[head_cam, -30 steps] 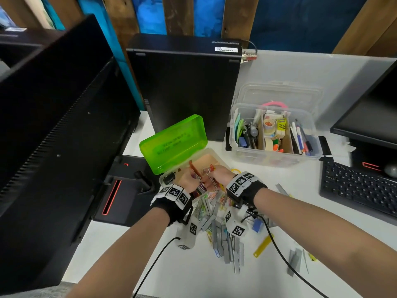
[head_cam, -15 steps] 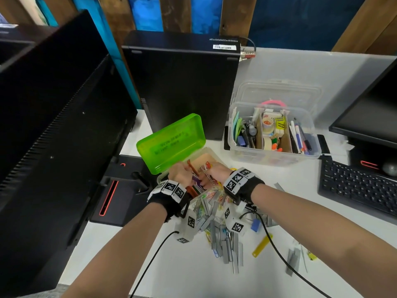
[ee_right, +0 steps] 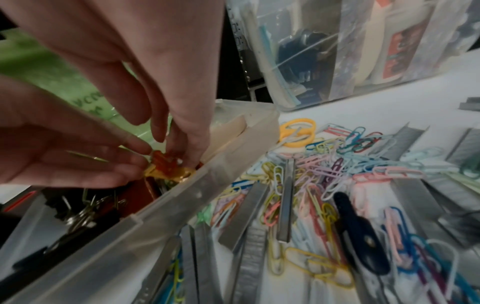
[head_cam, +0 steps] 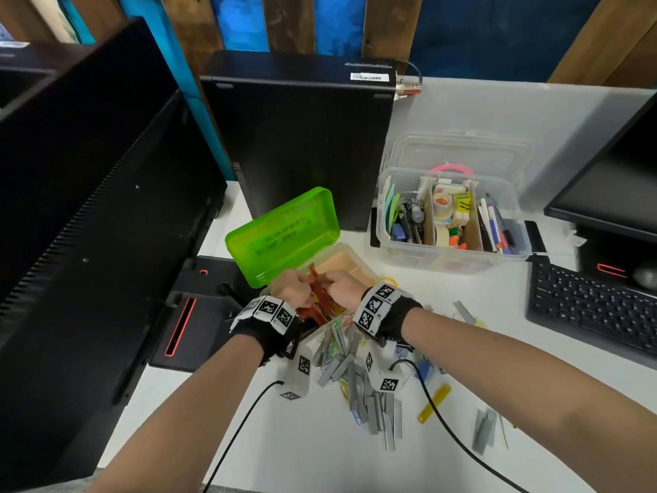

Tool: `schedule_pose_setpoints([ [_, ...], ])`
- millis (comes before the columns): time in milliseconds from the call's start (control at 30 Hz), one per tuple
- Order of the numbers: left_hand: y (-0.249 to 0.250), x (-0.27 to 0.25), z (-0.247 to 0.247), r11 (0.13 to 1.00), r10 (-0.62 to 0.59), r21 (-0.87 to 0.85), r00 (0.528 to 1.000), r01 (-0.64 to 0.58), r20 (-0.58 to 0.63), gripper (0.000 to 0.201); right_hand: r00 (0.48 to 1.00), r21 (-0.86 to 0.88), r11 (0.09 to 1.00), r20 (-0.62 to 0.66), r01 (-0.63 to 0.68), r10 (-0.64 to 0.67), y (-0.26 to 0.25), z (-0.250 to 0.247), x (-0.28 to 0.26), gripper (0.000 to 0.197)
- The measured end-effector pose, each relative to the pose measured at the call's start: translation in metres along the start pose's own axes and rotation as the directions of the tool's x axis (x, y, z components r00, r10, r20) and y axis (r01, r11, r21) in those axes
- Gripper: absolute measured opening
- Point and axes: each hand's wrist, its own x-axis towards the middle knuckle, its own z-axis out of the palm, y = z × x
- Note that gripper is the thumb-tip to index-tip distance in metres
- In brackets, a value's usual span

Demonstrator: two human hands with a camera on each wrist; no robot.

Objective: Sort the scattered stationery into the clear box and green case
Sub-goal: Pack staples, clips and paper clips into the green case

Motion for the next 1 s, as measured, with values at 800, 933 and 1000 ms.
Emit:
schedule_pose_setpoints([
  [800,0.007,-0.090,0.113,0.278,0.369,0.515,0.585,-0.811,0.722,0.009,0.983,-0.636,0.770,0.168,0.045,0.081,0.111,-0.082,-0.139,0.022],
  [933,-0.001,-0.096,0.132,0.257,0.389,0.542,0.599,-0.800,0.700,0.015,0.972,-0.730,0.678,0.212,0.087,0.104,0.133,-0.081,-0.158,0.033],
  [1000,-0.003,-0.098,0.137,0.262,0.385,0.558,0.615,-0.787,0.688,0.015,0.981,-0.762,0.640,0.185,0.102,0.064,0.143,-0.077,-0.164,0.032],
])
